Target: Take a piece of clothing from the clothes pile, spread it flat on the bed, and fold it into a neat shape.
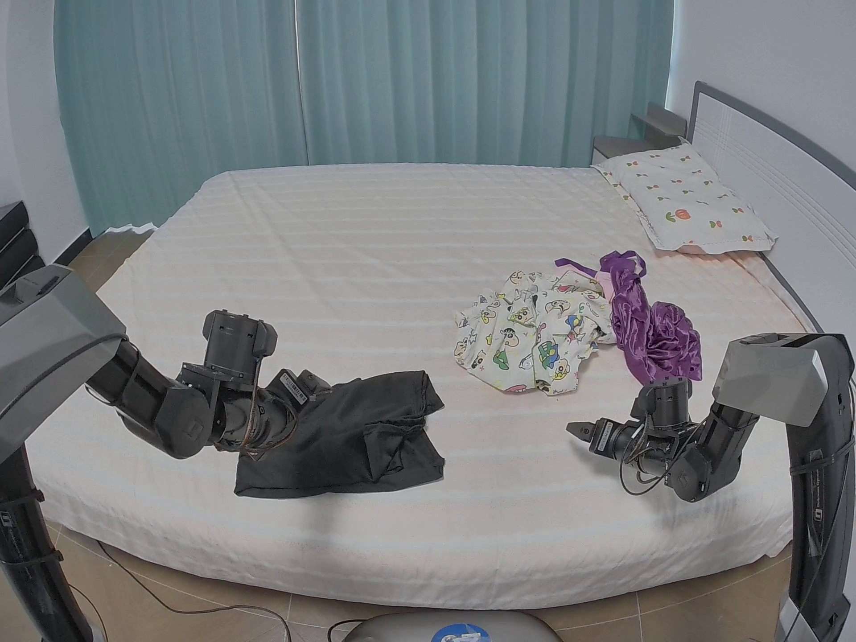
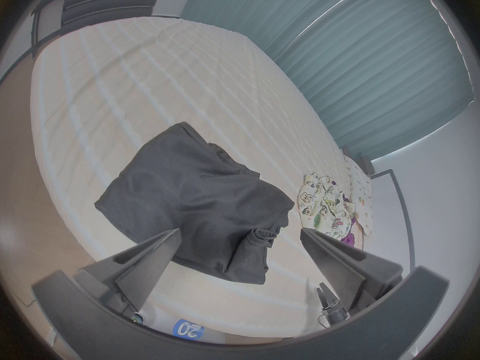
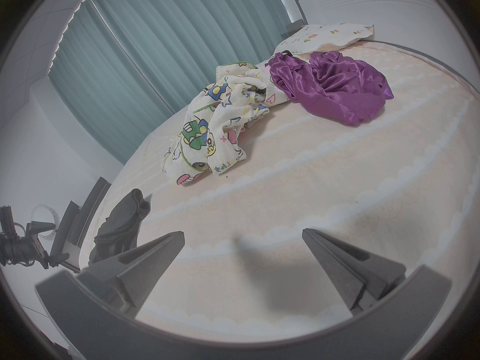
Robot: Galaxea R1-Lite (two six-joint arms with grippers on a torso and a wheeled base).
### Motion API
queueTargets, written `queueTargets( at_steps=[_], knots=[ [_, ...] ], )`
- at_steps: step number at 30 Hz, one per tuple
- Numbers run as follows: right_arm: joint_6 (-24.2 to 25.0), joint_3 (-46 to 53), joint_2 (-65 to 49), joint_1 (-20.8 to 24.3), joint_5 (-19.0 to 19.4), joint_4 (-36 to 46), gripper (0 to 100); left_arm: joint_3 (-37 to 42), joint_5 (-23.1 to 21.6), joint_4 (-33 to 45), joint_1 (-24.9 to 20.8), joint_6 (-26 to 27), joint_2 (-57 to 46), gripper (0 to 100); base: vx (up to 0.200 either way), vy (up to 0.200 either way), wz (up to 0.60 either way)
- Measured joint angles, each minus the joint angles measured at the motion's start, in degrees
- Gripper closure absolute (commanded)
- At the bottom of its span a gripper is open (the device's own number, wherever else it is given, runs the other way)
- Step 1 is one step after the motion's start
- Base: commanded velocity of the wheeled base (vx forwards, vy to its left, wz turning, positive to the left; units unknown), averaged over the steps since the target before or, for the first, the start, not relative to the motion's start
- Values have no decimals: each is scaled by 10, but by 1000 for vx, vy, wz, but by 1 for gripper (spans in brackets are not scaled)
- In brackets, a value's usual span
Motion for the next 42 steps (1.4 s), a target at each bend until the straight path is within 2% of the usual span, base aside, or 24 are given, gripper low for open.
queueTargets(
  at_steps=[3,5,15,21,27,35,42],
  knots=[
    [0,0,0,0,0,-1,0,23,-26,-40,8,-9,-2,0,0,200,0],
    [2,1,0,0,-1,-1,0,34,-59,-53,19,-19,-2,0,0,200,0],
    [6,4,-4,9,-11,-4,0,46,-144,-68,96,-35,9,0,0,200,0],
    [9,5,-10,26,-21,-10,0,46,-160,-70,118,-33,27,0,0,200,0],
    [15,2,-16,47,-48,-21,0,42,-167,-73,134,-31,43,0,0,200,0],
    [53,-21,-21,88,-59,-17,0,36,-172,-79,142,-33,58,0,0,200,0],
    [57,-53,-15,124,-66,-13,0,38,-172,-80,142,-31,61,0,0,200,0]
  ],
)
